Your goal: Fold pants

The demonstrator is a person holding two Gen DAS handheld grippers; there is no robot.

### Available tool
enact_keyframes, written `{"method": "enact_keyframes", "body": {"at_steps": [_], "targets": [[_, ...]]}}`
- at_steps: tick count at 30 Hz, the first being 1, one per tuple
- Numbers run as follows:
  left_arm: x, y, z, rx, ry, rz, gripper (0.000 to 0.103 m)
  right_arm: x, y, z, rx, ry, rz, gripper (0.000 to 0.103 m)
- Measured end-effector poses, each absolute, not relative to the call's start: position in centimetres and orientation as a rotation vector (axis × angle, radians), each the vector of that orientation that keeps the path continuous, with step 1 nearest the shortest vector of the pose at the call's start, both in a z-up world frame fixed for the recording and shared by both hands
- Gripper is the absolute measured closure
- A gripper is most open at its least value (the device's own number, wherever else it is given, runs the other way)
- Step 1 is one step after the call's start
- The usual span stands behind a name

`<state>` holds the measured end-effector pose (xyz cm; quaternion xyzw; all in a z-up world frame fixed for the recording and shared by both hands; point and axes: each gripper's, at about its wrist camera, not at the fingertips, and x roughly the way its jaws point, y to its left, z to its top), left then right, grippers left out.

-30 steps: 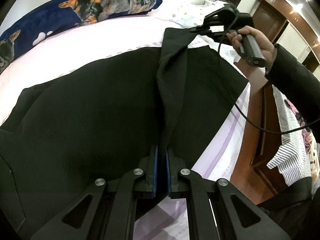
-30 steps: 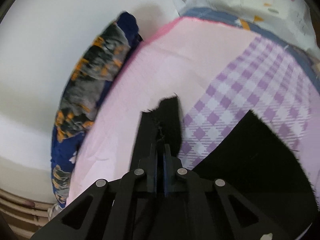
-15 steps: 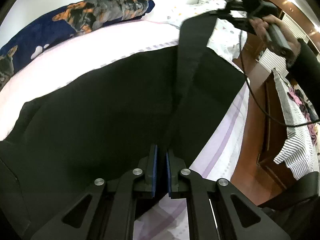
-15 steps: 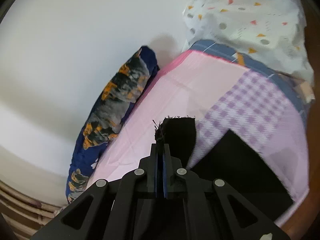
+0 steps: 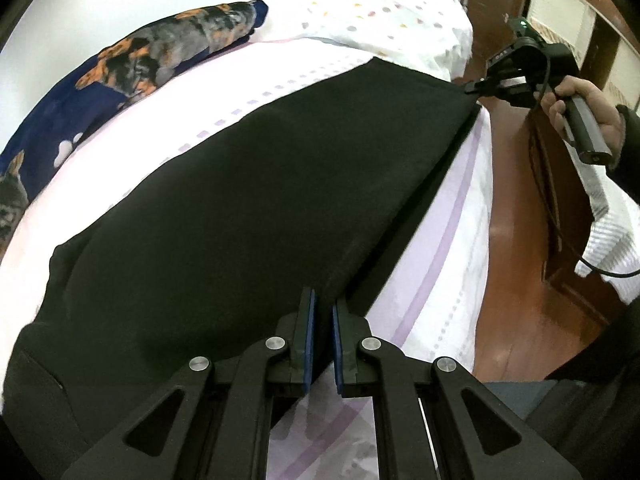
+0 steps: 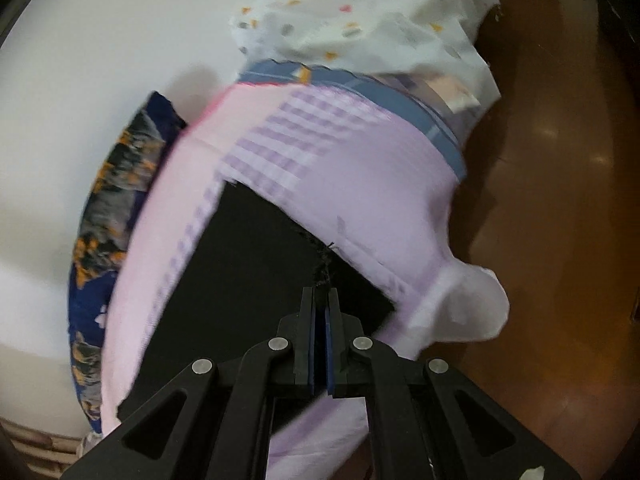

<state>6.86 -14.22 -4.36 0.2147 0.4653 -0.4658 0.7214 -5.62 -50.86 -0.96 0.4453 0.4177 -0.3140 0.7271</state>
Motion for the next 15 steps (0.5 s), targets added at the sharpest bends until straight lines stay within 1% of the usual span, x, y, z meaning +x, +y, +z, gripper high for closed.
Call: {"method": "enact_keyframes", "body": {"at_steps": [3, 10, 12, 13, 14, 15], "targets": [[6.62, -14.33, -4.45, 0.494, 1.024, -1.032, 0.095, -5.42, -50.61, -1.78, 0.94, 0.947, -0.708, 0.099], [6.74, -14.58, -4.81, 0.501, 1.038, -1.031, 0.095, -5.19, -50.07, -1.65, 0.862, 0.962, -0.724, 0.099], [6.76, -14.68, -5.05, 0.493, 1.052, -1.019, 0.095, -5.12, -50.07, -1.87, 0.848, 0.976, -0.734, 0.098], [6.76, -14.66, -5.07, 0.485, 1.057, -1.013, 0.093, -5.18, -50.1, -1.83, 0.832, 0.98, -0.753, 0.093], [6.91, -14.6, -5.08, 0.474, 1.066, -1.013, 0.092, -5.14, -50.14, -1.78, 0.824, 0.983, -0.759, 0.091], [7.07, -14.52, -5.08, 0.464, 1.074, -1.011, 0.091, -5.12, -50.15, -1.68, 0.808, 0.993, -0.765, 0.086]]}}
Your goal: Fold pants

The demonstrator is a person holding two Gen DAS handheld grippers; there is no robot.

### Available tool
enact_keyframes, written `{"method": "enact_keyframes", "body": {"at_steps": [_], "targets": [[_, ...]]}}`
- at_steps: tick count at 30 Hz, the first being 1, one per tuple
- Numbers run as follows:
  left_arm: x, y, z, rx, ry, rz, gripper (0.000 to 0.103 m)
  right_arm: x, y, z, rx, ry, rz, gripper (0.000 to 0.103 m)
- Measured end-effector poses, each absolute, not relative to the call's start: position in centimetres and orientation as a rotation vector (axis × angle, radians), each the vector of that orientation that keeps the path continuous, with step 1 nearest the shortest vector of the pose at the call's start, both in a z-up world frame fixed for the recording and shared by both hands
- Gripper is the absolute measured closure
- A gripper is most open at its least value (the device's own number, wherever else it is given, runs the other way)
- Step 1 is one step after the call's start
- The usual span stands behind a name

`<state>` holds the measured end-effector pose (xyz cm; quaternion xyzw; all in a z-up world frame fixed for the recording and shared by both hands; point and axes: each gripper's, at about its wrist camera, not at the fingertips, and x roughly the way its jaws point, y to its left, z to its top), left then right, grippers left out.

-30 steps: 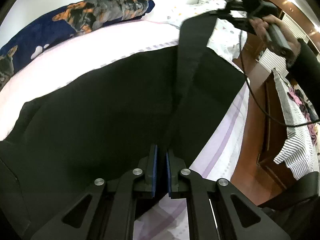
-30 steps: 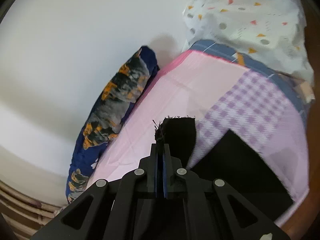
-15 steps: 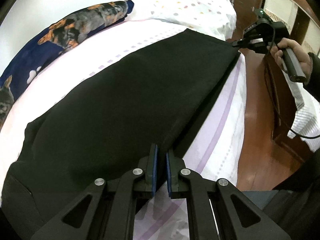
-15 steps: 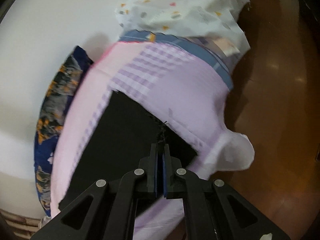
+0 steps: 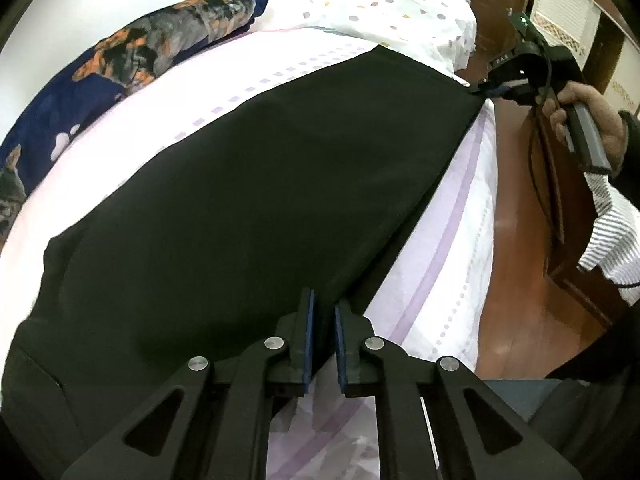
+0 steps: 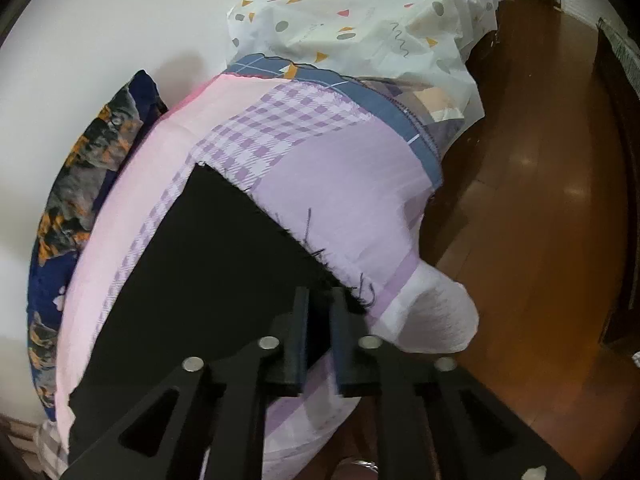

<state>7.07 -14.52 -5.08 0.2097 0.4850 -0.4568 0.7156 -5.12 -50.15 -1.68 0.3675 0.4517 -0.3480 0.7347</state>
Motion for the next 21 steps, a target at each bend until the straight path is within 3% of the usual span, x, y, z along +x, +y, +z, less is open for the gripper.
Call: {"method": "enact_keyframes", "body": {"at_steps": [3, 7, 13, 21], "targets": [[7.8, -14.2, -5.0, 0.418, 1.099, -1.003, 0.081, -5.5, -50.2, -1.2, 0.783, 1.002, -0.809, 0.069], [8.7, -12.9, -4.1, 0.328, 1.109, -0.986, 0.064, -6.0, -50.2, 1.0, 0.754, 0.947, -0.852, 0.069], [11.7, -7.9, -1.6, 0.116, 1.034, -0.887, 0.057, -1.5, -47.2, 4.8, 0.653, 0.911, -0.694, 0.069], [16.9, 1.4, -1.9, 0.022, 0.958, -0.498, 0.056, 11.7, -33.9, 3.6, 0.485, 1.084, -0.108, 0.069]]}}
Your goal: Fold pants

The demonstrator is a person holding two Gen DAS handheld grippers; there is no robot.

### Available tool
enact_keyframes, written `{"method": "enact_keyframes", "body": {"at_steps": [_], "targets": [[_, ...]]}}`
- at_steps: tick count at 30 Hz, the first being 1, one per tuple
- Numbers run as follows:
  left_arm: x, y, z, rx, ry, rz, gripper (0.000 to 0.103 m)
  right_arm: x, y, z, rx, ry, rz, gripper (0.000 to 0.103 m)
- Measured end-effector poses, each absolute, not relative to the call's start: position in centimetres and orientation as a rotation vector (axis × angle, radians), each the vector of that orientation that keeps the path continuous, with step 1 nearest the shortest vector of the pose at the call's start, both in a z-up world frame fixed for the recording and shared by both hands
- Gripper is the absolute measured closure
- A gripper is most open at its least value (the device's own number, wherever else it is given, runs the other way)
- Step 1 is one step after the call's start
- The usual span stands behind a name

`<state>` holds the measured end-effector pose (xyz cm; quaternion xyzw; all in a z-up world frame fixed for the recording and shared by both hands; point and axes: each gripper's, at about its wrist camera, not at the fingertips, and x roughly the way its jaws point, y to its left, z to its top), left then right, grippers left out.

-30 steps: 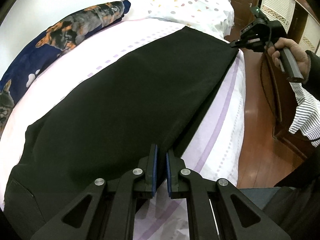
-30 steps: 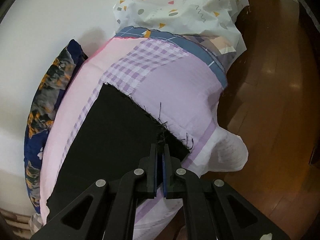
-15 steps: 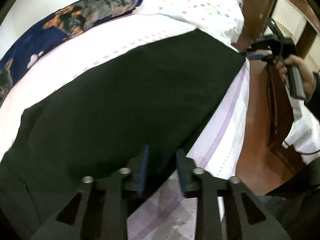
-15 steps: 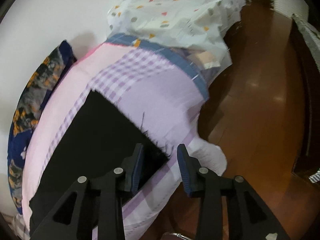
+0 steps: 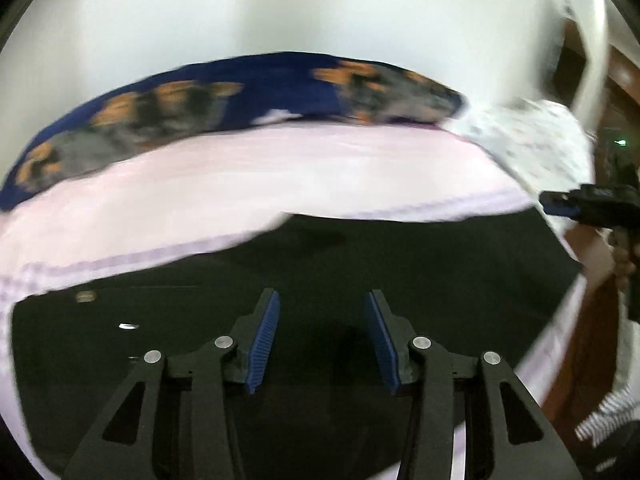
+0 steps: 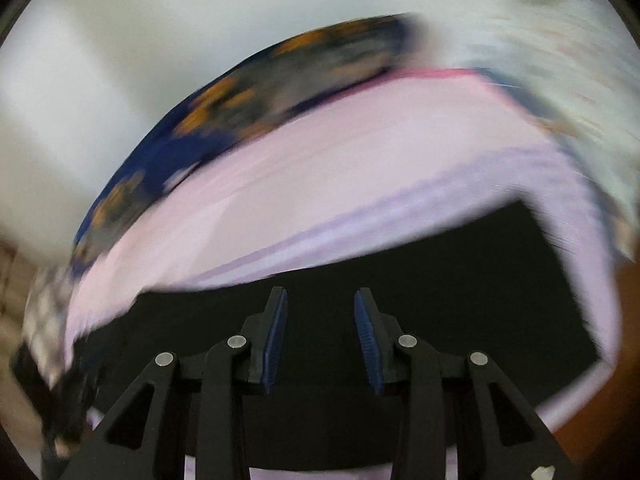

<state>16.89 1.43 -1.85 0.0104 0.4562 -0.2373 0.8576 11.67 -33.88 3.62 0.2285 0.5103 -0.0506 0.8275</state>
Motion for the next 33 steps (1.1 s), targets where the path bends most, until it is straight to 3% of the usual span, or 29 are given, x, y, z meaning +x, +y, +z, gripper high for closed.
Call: {"method": "enact_keyframes", "body": {"at_steps": [11, 20, 21, 22, 23, 33], "targets": [[18.7, 9.6, -4.8, -0.006, 0.988, -0.282, 0.056, 24.9, -14.5, -1.5, 0.305, 1.289, 0.43, 0.066], [17.9, 11.3, -5.5, -0.044, 0.987, -0.326, 0.056, 29.2, -9.0, -5.7, 0.217, 1.386, 0.529, 0.063], [18.1, 11.5, -5.5, -0.053, 0.988, -0.331, 0.056, 29.4, -8.7, -5.9, 0.22, 1.399, 0.548, 0.066], [18.1, 11.6, -5.6, -0.065, 0.987, -0.337, 0.056, 29.4, -8.5, -5.8, 0.222, 1.395, 0.57, 0.087], [18.1, 11.8, -5.6, -0.074, 0.986, -0.341, 0.056, 29.4, -8.3, -5.5, 0.205, 1.377, 0.577, 0.091], [17.8, 12.3, -6.4, -0.078, 0.978, -0.355, 0.056, 30.5, -7.7, -6.7, 0.174, 1.341, 0.463, 0.093]]}}
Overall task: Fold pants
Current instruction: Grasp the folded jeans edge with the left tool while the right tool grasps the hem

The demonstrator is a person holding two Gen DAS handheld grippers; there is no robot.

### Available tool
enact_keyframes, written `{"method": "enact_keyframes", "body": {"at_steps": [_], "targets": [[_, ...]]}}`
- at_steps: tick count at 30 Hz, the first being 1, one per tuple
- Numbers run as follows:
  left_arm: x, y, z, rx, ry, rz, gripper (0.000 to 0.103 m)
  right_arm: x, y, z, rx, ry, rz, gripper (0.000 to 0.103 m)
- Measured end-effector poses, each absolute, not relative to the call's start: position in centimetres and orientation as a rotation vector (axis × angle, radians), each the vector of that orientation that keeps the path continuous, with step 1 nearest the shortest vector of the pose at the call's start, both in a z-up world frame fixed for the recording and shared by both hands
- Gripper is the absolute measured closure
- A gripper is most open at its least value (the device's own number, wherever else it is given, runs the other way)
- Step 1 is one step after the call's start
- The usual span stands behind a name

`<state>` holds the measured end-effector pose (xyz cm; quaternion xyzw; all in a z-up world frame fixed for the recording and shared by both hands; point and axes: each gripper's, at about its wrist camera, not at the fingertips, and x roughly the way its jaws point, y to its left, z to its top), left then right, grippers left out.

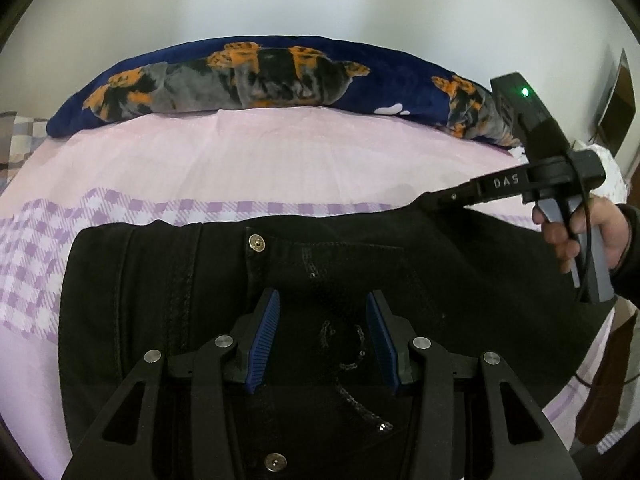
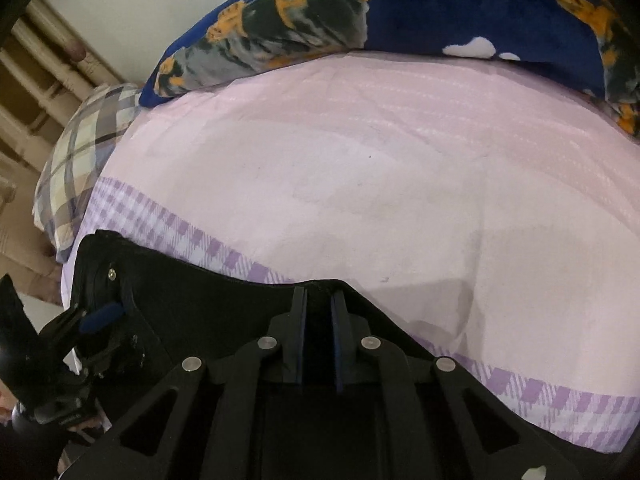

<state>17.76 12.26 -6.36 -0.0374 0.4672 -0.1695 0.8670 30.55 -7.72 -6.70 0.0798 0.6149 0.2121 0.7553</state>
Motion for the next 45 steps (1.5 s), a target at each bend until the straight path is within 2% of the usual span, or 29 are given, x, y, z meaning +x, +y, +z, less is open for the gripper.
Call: {"method": "enact_keyframes", "body": {"at_steps": [2, 4, 6, 9, 13, 22, 27, 34, 45], "targets": [[18.0, 11.9, -6.1, -0.061, 0.995, -0.342, 0.056, 30.4, -7.8, -6.6, 0.179, 1.346, 0.464, 0.088], [18.0, 11.4, -5.5, -0.043, 1.0, -0.331, 0.056, 30.2, -8.5, -5.9, 0.212, 1.335, 0.459, 0.071], [17.9, 10.3, -4.0, -0.012, 0.963, -0.346, 0.056, 29.5, -10.1, -4.2, 0.258, 1.266, 0.43, 0.061], [17.8, 8.2, -2.2, 0.004, 0.917, -0.415, 0.055, 27.7, -12.8, -1.6, 0.262, 1.174, 0.372, 0.061], [18.3, 3.3, -1.3, 0.022, 0.91, -0.573, 0.054, 24.6, -16.5, -0.2, 0.272, 1.142, 0.289, 0.061], [21.2, -4.7, -5.7, 0.05, 1.024, -0.723, 0.054, 18.3, -22.7, -2.7, 0.275, 1.212, 0.115, 0.061], [24.1, -5.0, -7.7, 0.043, 1.068, -0.646, 0.055, 16.8, -27.0, -3.6, 0.298, 1.193, -0.012, 0.063], [23.8, -6.1, -7.9, 0.117, 1.034, -0.597, 0.055, 13.3, -33.0, -3.4, 0.383, 1.171, -0.174, 0.062], [18.6, -5.6, -3.8, 0.101, 1.007, -0.637, 0.054, 0.5, -41.9, 0.2, 0.699, 1.036, -0.393, 0.06]]}}
